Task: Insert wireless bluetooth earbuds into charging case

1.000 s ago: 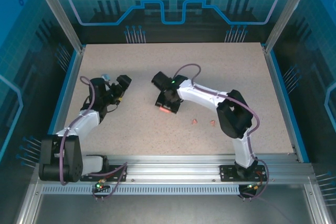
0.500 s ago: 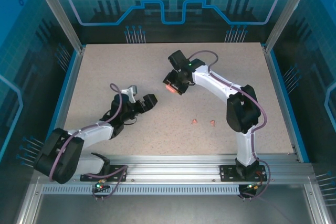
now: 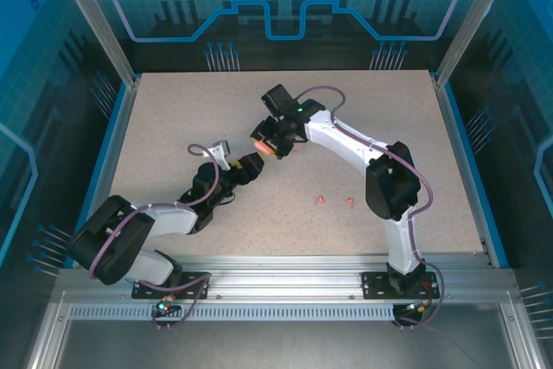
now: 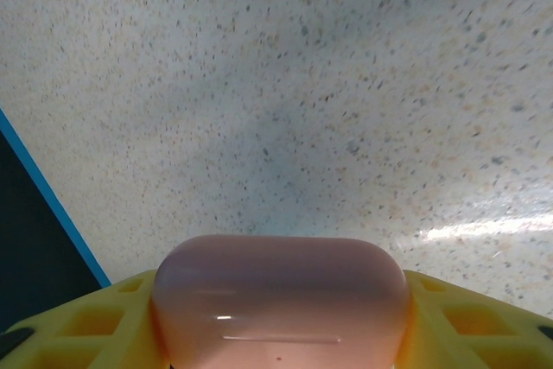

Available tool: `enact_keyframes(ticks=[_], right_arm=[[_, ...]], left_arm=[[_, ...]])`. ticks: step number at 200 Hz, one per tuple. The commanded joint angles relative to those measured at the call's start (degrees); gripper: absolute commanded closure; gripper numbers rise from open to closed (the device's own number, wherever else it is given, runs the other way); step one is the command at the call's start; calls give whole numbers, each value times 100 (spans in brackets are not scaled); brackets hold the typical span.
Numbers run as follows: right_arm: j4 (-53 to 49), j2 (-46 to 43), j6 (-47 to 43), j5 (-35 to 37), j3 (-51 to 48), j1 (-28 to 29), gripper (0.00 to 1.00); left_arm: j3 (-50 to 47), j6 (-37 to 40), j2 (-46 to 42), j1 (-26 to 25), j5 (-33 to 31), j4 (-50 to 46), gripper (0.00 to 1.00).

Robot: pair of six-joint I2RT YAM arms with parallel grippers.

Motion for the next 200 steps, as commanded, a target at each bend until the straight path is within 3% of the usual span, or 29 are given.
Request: enact_keyframes(ticks=[1, 61, 200], right_arm=[[13, 110, 208, -137, 210, 140, 60], [54, 35, 270, -148, 147, 317, 60], [222, -57, 334, -250, 48, 398, 60]], left_arm=[[101, 71, 123, -32, -334, 407, 18], [169, 37, 299, -37, -497, 612, 36], [295, 28, 449, -30, -529, 620, 65]])
